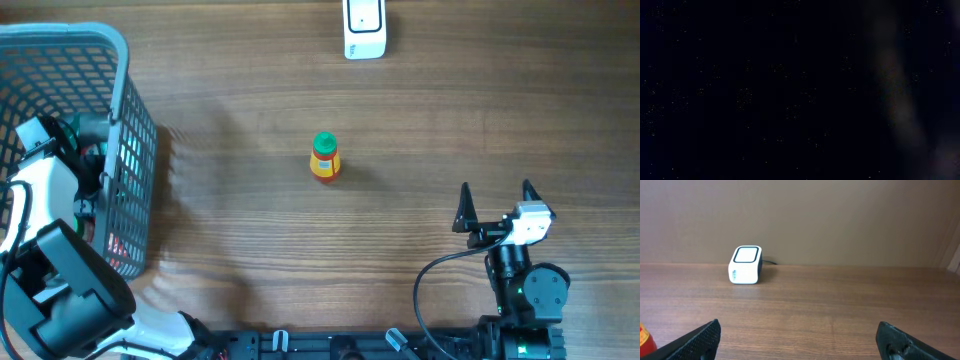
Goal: Scan the item barcode
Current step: 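Reach into the basket and grasp the pale green wipes pack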
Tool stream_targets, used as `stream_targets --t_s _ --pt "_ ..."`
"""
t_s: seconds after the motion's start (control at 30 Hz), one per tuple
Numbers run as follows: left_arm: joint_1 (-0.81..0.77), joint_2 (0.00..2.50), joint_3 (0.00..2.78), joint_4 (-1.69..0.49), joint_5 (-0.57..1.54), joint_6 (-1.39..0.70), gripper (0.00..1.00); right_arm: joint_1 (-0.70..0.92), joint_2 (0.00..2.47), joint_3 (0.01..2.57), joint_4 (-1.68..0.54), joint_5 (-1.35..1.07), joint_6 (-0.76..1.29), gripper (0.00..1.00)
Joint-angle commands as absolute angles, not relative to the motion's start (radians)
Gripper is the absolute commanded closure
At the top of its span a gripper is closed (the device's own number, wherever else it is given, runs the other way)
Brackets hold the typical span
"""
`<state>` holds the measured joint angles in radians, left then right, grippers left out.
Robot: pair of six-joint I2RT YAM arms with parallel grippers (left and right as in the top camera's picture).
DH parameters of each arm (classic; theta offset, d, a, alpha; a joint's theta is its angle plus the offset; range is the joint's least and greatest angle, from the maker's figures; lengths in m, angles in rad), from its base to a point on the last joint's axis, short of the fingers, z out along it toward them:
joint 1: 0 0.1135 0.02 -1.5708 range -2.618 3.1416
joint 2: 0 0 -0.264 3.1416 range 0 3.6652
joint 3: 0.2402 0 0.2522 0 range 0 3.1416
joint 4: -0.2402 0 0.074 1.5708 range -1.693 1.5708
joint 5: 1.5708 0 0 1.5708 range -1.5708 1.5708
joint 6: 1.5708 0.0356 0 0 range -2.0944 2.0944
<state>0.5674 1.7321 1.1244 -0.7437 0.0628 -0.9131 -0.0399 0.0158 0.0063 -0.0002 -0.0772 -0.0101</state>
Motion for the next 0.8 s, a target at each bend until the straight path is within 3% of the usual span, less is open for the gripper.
stream_targets --t_s 0.0,0.23,0.33,0.47,0.77 --pt "0.552 1.751 1.105 -0.735 0.059 -0.928 0.44 -0.036 0.014 0.005 0.002 -0.064 -0.024 0.0" --pt "0.505 1.751 1.021 -0.63 0.051 -0.929 0.43 -0.036 0.014 0.005 0.002 -0.064 -0.024 0.0" --pt "0.501 1.751 1.008 -0.625 0.048 -0.928 0.58 -0.036 0.014 0.005 0.002 -0.064 -0.024 0.0" --pt "0.502 1.744 1.008 -0.636 0.041 -0.928 0.96 -0.036 0.014 0.005 0.002 -0.064 -0.024 0.0" --pt "0.529 1.477 1.163 -0.789 0.044 -0.92 0.96 -0.036 0.014 0.005 0.002 -0.064 -0.024 0.0"
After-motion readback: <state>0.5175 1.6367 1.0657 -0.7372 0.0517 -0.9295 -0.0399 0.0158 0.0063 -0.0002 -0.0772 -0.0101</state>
